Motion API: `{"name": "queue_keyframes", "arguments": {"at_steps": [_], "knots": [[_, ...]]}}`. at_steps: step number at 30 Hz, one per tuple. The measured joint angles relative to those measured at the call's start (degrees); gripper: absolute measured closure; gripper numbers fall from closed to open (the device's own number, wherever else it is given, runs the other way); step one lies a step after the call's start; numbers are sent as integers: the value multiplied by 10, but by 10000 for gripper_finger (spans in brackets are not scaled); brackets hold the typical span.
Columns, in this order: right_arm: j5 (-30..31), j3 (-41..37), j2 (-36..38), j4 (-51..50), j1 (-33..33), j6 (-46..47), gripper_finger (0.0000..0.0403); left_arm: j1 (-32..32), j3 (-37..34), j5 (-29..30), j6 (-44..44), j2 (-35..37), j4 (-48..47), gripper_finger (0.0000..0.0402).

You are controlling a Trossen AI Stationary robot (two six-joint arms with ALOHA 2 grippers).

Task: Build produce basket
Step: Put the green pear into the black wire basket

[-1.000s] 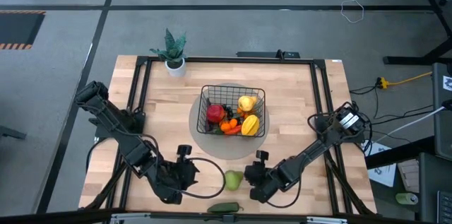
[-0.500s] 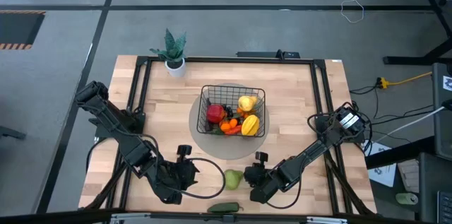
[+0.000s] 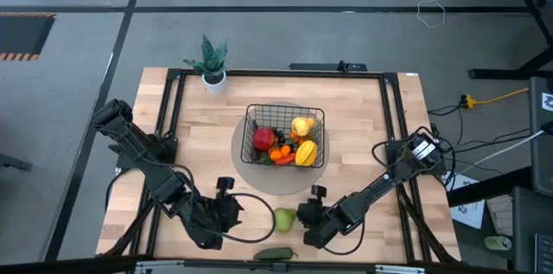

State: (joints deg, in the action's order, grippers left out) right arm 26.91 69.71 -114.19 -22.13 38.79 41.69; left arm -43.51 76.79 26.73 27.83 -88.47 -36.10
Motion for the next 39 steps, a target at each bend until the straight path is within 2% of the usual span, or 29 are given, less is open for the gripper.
{"name": "queue_keyframes", "arguments": {"at_steps": [4, 17, 32, 39], "knots": [[17, 0, 0, 4, 0, -2, 282, 0, 0, 12, 0, 0, -8, 264], [14, 0, 0, 12, 0, 1, 285, 0, 0, 16, 0, 0, -9, 264], [-8, 0, 1, 22, 0, 3, 392, 0, 0, 16, 0, 0, -9, 264], [0, 0, 1, 22, 0, 89, 401, 0, 0, 16, 0, 0, -8, 264]]}}
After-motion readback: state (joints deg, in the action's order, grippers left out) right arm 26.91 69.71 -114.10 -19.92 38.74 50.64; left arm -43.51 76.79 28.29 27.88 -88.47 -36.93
